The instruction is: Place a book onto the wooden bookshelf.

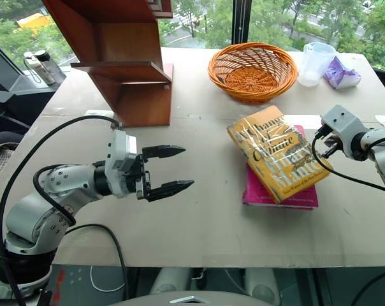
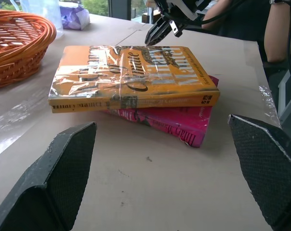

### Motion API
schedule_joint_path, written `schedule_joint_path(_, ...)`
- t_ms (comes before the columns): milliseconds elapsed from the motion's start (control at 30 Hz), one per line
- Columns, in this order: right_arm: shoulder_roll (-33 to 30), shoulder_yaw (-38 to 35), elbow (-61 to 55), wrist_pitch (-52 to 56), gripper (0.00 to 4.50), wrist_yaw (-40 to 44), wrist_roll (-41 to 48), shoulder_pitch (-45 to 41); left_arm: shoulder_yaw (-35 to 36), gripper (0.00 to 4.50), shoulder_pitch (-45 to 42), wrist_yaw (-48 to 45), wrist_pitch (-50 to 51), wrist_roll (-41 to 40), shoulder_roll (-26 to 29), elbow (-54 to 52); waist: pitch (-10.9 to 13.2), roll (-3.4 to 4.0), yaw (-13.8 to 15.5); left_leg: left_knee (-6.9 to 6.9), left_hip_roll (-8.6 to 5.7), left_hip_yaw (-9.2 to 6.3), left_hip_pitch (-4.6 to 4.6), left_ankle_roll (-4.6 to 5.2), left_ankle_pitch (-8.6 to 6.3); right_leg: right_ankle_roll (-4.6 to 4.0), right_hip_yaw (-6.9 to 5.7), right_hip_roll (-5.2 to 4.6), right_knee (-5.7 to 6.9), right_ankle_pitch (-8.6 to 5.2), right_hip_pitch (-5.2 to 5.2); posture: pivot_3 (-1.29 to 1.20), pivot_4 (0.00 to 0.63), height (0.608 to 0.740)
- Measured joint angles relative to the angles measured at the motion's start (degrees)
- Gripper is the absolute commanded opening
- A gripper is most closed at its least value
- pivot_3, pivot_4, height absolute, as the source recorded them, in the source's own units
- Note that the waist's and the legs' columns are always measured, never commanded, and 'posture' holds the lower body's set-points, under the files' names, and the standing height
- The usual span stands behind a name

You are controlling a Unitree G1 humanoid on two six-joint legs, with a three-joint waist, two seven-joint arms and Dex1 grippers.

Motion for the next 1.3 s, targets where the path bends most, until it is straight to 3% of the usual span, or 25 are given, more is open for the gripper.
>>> schedule_joint_path(233,3.7,3.2,-3.3,3.2,0.03,5.1,0.0,-0.1,0.3,4.50,2.2,1.5,0.2,-0.2,0.0,-0.9,0.0,0.00,-0.2,0.02,0.02,-0.01,0.03,-0.02,0.01,0.01,0.01,0.01,0.07,0.01,0.00,0.00,0.150,0.733)
schedule_joint_path(567,11.9,4.2,-13.3,10.7,0.03,4.1,0.3,-1.2,1.2,4.50,4.7,2.3,0.2,-0.6,0.4,-1.5,0.0,0.00,-0.1,0.05,0.01,-0.05,0.04,-0.09,0.04,-0.06,-0.01,0.00,0.15,-0.03,-0.01,0.00,0.150,0.733)
schedule_joint_path(700,10.7,1.1,-16.0,7.1,0.03,3.8,0.4,2.3,2.3,4.50,5.9,3.9,1.8,-2.0,0.1,-0.9,0.0,0.00,0.4,0.05,-0.02,-0.11,-0.02,-0.10,0.05,-0.05,-0.07,-0.04,0.13,-0.04,0.00,0.00,0.150,0.733)
schedule_joint_path(833,7.8,-8.6,-19.1,1.8,1.14,6.0,3.1,9.6,4.5,4.50,6.6,5.6,4.1,-3.9,-0.3,1.8,0.0,-0.02,0.4,0.05,-0.03,-0.11,-0.02,-0.07,0.03,0.01,-0.08,-0.05,0.08,-0.01,0.03,0.00,0.150,0.733)
schedule_joint_path(900,6.7,-22.6,-25.0,-4.3,2.04,12.7,9.3,22.6,5.7,4.50,6.4,7.1,6.5,-6.0,-1.3,4.3,0.0,-0.04,0.7,0.03,-0.01,-0.27,0.05,0.05,-0.05,0.21,-0.21,-0.01,0.04,0.01,0.19,0.00,0.150,0.733)
schedule_joint_path(967,7.4,-29.2,-27.3,-5.7,2.85,15.2,12.8,26.6,6.1,4.50,5.5,7.7,9.1,-7.4,-1.3,6.5,0.0,-0.03,0.4,0.03,-0.01,-0.29,0.06,0.08,-0.06,0.23,-0.21,-0.01,0.07,0.03,0.19,0.00,0.150,0.733)
schedule_joint_path(1000,7.9,-34.2,-28.8,-6.5,3.46,16.6,15.5,29.2,6.6,4.50,4.2,8.4,12.0,-9.4,-1.3,8.2,0.0,-0.03,0.2,0.05,0.01,-0.32,0.11,0.09,-0.06,0.25,-0.21,0.00,0.11,0.01,0.21,0.00,0.150,0.733)
schedule_joint_path(1100,8.6,-42.2,-31.1,-7.2,4.45,18.8,20.3,32.9,6.9,4.50,1.7,9.9,18.7,-14.0,-1.0,11.6,0.0,-0.05,-0.1,0.07,0.02,-0.27,0.37,0.10,-0.07,0.25,-0.14,0.00,0.21,-0.22,0.34,0.00,0.150,0.733)
schedule_joint_path(1300,10.5,-54.5,-38.3,-5.3,4.45,22.6,32.3,41.9,10.8,4.50,-10.5,20.1,38.0,-27.2,-4.2,27.6,0.0,-0.07,0.3,0.07,-0.02,-0.43,0.51,0.11,-0.07,0.26,-0.24,-0.04,0.25,-0.23,0.60,0.00,0.150,0.733)
